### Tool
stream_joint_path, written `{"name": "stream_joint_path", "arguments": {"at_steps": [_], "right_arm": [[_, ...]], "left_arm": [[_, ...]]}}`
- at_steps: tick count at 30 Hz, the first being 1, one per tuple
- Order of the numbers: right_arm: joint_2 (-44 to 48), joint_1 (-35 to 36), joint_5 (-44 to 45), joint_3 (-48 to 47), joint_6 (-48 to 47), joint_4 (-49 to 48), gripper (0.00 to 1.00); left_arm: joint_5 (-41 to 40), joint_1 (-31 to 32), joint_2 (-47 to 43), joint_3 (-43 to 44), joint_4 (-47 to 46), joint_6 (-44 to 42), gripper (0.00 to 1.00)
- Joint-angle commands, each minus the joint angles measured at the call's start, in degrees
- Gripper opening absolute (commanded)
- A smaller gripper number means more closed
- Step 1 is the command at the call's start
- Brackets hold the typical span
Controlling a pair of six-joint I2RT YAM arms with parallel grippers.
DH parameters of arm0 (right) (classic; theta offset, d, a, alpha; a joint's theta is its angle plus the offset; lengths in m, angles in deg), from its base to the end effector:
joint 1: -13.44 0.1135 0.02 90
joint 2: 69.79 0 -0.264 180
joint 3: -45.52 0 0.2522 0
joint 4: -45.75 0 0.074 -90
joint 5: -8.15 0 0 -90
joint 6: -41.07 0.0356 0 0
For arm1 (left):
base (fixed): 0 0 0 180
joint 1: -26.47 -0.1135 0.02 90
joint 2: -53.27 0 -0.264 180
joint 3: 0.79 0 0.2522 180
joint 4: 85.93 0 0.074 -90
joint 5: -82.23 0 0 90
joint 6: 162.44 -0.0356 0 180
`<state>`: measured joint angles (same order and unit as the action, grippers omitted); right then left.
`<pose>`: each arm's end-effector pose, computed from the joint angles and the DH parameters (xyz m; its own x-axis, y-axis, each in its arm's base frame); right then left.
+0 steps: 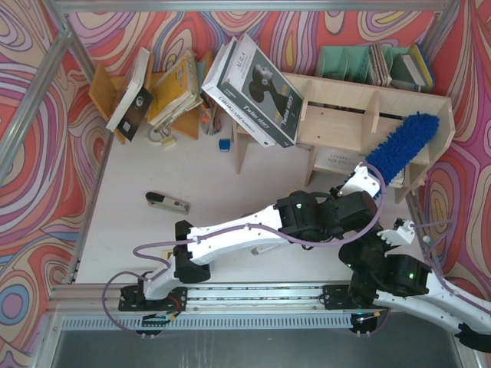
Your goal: Dust the bookshelf with a duster
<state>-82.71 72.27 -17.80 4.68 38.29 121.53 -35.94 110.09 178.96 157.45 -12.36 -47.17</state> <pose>0.0510 0.0225 0.2242 -0.0807 0.7110 -0.6985 0.3803 0.6697 0.6378 0.0685 -0.4614 0.3944 -0.4230 0.3969 -0.8145 0.7253 0.6871 -0.0419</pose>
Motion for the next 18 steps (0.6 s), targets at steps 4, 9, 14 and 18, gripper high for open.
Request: {"name": "stream_joint_path", "arguments": {"at_steps": [4, 9, 14, 18], "right_arm": [[0.8, 0.0, 2.0, -0.1, -0.3, -0.4, 0.99], [0.7, 0.0, 2.0, -0.1, -0.5, -0.5, 0.99], [0.9, 0.0, 2.0, -0.1, -0.6, -0.6, 0.99], [1.1, 0.0, 1.9, -0.1, -1.0, -0.8, 0.99]], "left_arm": [[-2.4, 0.0, -4.7, 1.2, -5.1, -1.2, 0.0], [-4.0, 0.0, -5.0, -2.4, -5.6, -0.4, 0.0], [-4.7, -0.1, -6.2, -8.6, -6.0, 2.6, 0.0], [-3.6, 0.0, -6.8, -12.7, -5.8, 5.9, 0.0]]}}
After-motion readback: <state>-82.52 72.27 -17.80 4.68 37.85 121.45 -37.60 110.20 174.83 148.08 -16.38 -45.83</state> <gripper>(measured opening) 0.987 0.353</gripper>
